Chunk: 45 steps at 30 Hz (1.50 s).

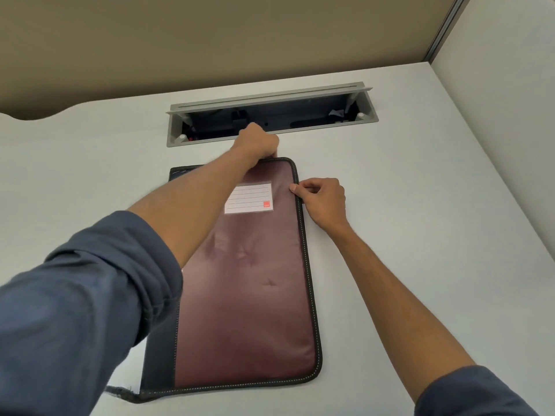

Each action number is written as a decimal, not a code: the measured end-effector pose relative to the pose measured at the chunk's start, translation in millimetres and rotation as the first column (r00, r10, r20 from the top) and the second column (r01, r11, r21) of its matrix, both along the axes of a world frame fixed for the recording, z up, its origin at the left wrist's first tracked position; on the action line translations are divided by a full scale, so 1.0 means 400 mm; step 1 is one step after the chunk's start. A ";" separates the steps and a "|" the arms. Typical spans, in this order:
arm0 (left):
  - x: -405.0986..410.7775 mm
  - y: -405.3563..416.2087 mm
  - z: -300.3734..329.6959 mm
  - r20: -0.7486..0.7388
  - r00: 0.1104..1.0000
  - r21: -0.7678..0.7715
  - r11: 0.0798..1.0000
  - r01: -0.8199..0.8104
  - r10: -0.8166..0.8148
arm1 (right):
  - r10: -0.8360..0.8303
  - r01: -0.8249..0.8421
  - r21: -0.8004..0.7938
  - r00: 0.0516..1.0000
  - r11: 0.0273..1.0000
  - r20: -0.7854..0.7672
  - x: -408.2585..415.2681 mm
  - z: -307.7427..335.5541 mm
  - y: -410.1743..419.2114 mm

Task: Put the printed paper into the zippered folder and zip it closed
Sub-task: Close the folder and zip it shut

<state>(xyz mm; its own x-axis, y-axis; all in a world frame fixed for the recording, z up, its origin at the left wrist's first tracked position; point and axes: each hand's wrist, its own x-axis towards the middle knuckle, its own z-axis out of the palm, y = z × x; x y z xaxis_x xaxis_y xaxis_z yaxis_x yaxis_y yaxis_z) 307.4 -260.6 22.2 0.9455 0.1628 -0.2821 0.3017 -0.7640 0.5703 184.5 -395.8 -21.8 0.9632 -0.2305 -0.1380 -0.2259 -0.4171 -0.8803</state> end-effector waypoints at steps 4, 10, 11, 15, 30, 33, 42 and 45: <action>0.011 0.071 0.004 -0.070 0.997 -0.033 0.999 -0.032 0.030 | 0.006 -0.006 -0.016 1.000 1.000 -0.005 0.001 0.002 0.001; 0.016 0.202 -0.006 -0.099 0.993 -0.056 0.996 -0.067 0.062 | 0.005 -0.006 -0.038 1.000 0.999 -0.020 0.001 0.005 0.001; 0.015 0.222 -0.006 -0.102 0.993 -0.058 0.996 -0.071 0.065 | 0.005 -0.005 -0.040 1.000 0.999 -0.021 0.001 0.006 0.001; 0.009 0.307 -0.012 -0.099 0.989 -0.063 0.991 -0.119 0.113 | 0.007 -0.008 -0.039 1.000 0.999 -0.022 0.001 0.008 0.002; -0.043 0.486 -0.054 0.026 0.957 0.016 0.957 -0.291 0.291 | -0.021 0.020 -0.055 0.999 0.998 -0.030 0.003 -0.001 0.010; -0.087 0.479 -0.061 0.067 0.963 0.049 0.963 -0.264 0.260 | -0.038 0.038 -0.067 0.999 0.997 -0.001 -0.007 -0.002 0.016; -0.362 0.458 -0.076 0.144 0.981 0.157 0.975 -0.155 0.132 | 0.000 0.005 -0.163 1.000 0.987 0.029 -0.155 -0.007 0.029; -0.494 0.450 -0.089 0.196 0.981 0.080 0.997 -0.020 0.004 | 0.103 -0.091 -0.264 0.994 0.960 0.032 -0.235 -0.015 0.046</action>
